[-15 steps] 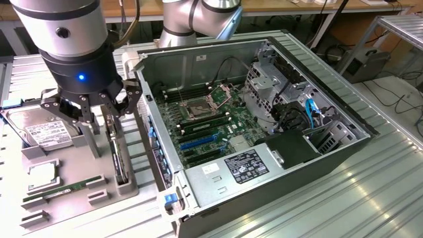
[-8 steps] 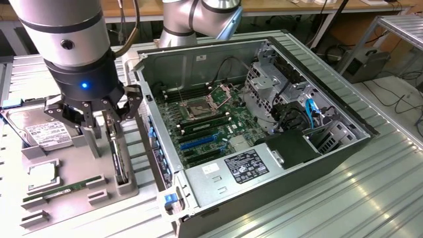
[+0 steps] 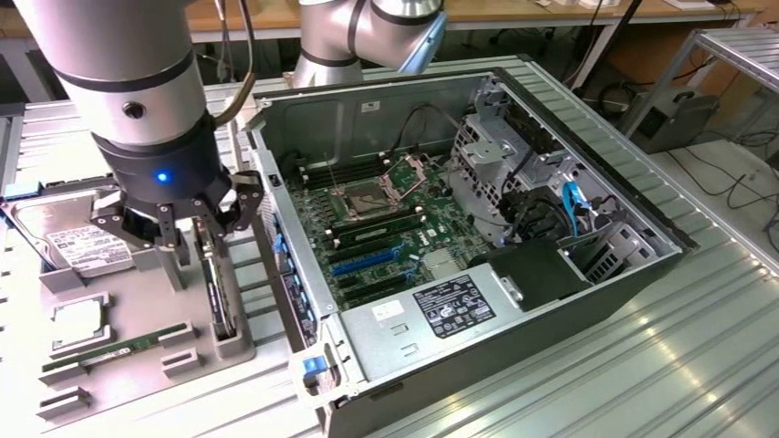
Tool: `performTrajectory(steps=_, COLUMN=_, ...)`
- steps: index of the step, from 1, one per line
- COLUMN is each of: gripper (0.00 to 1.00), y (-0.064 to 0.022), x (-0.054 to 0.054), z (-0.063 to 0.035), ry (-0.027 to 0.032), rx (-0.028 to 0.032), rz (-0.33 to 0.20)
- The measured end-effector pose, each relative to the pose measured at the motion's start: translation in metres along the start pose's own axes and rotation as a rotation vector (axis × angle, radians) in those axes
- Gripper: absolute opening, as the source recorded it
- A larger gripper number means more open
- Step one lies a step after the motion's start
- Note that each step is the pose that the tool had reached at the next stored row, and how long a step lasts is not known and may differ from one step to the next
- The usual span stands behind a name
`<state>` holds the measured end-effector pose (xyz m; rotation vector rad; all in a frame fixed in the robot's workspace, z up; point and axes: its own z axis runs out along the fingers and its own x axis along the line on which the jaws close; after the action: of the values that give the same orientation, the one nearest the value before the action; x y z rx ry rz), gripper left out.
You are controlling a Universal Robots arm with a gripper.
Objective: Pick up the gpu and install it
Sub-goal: 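Pick up the gpu and move the gpu toward the slot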
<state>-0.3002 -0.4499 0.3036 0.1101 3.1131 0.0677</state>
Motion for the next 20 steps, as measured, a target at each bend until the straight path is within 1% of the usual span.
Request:
performTrajectory(steps=3, gripper=0.42, y=-0.0003, x=0.001, z=0.0068, ry=0.0002, rx=-0.0001, rz=-0.005)
performTrajectory(steps=5, gripper=0.42, y=-0.0007, x=0.001, z=0.0144, ry=0.0005, rx=-0.0003, rz=-0.01)
performTrajectory(steps=14, gripper=0.42, y=-0.0008, x=0.002, z=0.0349, ry=0.0006, rx=-0.0004, rz=-0.013)
performTrajectory(steps=17, gripper=0.42, y=0.0012, x=0.003, z=0.0428, ry=0.0007, rx=-0.0004, rz=-0.013)
performTrajectory(steps=20, gripper=0.42, y=0.0042, x=0.003, z=0.0481, ry=0.0005, rx=-0.0009, rz=-0.011)
